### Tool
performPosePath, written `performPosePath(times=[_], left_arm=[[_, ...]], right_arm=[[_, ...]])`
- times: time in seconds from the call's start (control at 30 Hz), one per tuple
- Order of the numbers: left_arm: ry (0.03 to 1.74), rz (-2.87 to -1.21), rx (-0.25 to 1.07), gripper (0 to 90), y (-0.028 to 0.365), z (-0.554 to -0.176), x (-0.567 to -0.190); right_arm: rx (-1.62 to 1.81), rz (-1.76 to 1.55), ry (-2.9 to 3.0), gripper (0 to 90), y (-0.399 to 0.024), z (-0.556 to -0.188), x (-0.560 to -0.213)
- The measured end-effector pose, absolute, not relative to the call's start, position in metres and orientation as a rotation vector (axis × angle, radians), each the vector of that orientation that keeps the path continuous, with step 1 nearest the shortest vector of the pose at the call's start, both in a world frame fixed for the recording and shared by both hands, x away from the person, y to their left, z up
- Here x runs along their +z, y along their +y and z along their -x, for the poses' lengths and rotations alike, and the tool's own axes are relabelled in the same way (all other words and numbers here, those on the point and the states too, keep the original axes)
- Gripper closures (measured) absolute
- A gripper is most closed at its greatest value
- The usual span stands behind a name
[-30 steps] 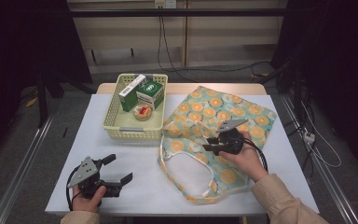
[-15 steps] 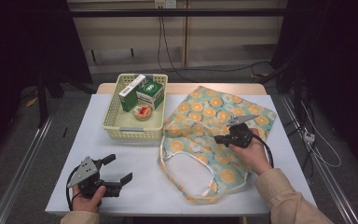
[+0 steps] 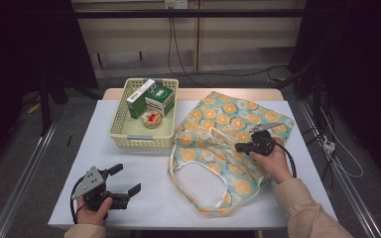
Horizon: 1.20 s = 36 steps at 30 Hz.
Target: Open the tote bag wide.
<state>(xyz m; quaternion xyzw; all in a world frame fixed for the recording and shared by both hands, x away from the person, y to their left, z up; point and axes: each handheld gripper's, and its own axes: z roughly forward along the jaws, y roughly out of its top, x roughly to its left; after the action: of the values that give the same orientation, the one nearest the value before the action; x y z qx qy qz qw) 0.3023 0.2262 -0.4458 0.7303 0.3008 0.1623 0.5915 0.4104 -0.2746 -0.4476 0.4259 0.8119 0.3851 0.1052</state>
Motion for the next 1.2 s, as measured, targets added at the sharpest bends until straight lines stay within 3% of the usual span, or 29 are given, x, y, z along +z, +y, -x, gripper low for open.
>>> performPosePath(times=[0.23, 0.43, 0.7, 0.83, 1.03, 1.2], left_arm=[[0.699, -1.698, 0.377, 3.8, 0.225, -0.302, -0.445], [0.693, -1.701, 0.382, 3.7, 0.226, -0.302, -0.445], [0.699, -1.694, 0.380, 3.6, 0.226, -0.301, -0.445], [0.703, -1.691, 0.377, 3.6, 0.226, -0.301, -0.445], [0.698, -1.693, 0.379, 3.6, 0.226, -0.302, -0.445], [0.697, -1.695, 0.379, 3.6, 0.226, -0.302, -0.445]], right_arm=[[1.124, -1.157, 2.379, 62.1, -0.260, -0.402, -0.436], [1.167, -1.060, 2.386, 53.5, -0.244, -0.391, -0.420], [1.257, -0.945, 2.435, 54.1, -0.218, -0.379, -0.406], [1.276, -0.967, 2.474, 53.2, -0.212, -0.377, -0.415], [1.191, -0.971, 2.554, 62.9, -0.208, -0.379, -0.437], [1.071, -0.999, 2.531, 62.6, -0.218, -0.389, -0.447]])
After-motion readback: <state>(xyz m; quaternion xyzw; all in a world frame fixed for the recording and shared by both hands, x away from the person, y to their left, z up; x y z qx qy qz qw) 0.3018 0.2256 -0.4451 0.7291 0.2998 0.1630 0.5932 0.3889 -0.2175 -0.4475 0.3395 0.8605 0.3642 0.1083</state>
